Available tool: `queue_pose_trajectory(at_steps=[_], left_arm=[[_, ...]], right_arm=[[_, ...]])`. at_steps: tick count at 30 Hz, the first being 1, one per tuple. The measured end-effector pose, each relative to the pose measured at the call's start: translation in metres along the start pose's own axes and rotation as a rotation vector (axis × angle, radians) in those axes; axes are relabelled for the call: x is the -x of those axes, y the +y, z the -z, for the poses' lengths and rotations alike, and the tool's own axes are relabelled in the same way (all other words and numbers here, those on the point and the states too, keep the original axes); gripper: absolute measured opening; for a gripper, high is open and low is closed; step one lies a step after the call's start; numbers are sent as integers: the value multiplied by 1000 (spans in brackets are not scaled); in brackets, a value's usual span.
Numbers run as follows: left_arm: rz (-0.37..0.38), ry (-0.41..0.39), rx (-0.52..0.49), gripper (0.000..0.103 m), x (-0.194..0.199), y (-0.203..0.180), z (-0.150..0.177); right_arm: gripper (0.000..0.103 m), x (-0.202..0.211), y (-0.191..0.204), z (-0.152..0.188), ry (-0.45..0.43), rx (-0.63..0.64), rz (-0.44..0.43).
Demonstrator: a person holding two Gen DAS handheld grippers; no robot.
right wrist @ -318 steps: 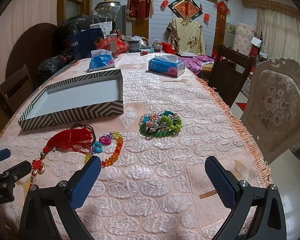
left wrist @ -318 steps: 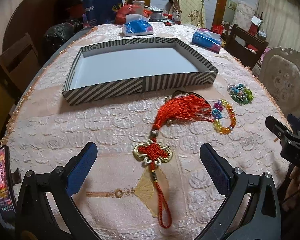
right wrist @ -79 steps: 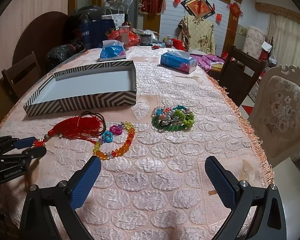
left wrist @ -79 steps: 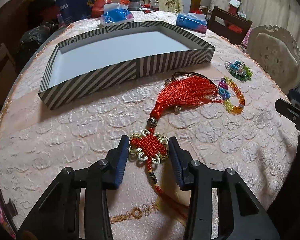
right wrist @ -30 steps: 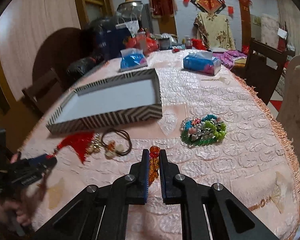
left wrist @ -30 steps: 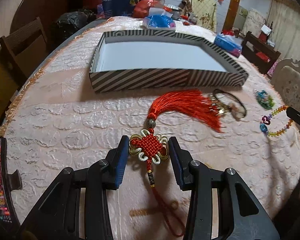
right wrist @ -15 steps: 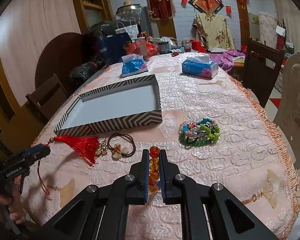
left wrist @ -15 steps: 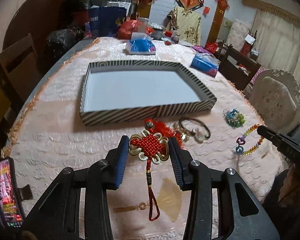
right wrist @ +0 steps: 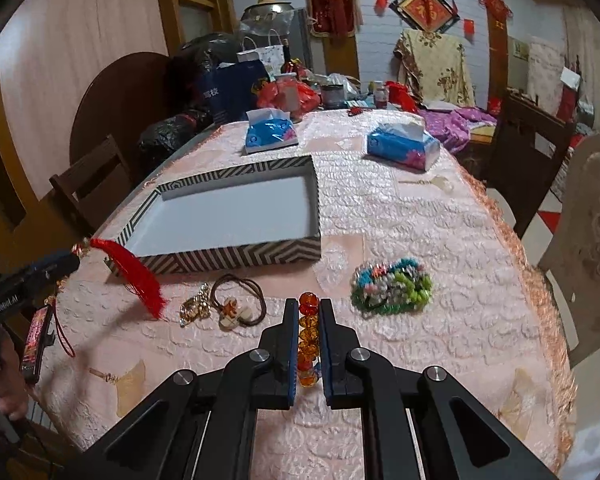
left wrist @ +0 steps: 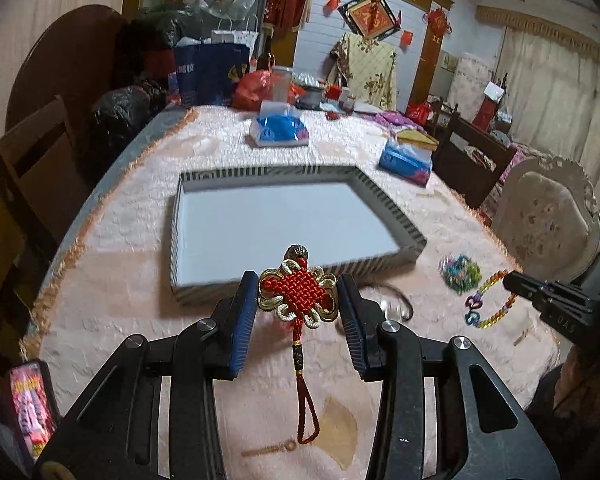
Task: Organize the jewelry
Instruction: 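Carry the bracelet in the right tool while the left tool carries the knot over the tray, then open the right tool over the tray while the left tool releases the knot inside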
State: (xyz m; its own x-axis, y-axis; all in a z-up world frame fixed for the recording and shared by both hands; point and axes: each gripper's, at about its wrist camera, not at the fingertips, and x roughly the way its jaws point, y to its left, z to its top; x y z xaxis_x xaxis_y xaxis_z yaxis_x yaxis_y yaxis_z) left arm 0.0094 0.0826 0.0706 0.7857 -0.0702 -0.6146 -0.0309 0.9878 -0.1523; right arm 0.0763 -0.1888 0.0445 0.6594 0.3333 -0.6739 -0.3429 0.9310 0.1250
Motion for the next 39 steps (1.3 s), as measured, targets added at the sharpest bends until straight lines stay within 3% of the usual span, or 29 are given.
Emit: queue_pose_trajectory(at_steps=[8, 16, 20, 27, 33, 39], left_arm=[[-29, -61, -31, 39, -9, 4, -54], [-59, -23, -18, 39, -71, 24, -94], [-35, 23, 12, 39, -101, 31, -93], [-15, 78, 77, 39, -132, 42, -77], [-102, 142, 82, 39, -154, 54, -55], [-159, 191, 67, 39, -169, 66, -34]], right_arm=[[9, -16, 7, -35, 1, 40, -67], [9, -48, 4, -89, 11, -36, -178], [9, -71, 14, -109, 43, -35, -191], [9, -113, 39, -115, 89, -14, -218], [9, -141, 63, -111, 111, -5, -288], [9, -184, 47, -92, 232, -33, -209]])
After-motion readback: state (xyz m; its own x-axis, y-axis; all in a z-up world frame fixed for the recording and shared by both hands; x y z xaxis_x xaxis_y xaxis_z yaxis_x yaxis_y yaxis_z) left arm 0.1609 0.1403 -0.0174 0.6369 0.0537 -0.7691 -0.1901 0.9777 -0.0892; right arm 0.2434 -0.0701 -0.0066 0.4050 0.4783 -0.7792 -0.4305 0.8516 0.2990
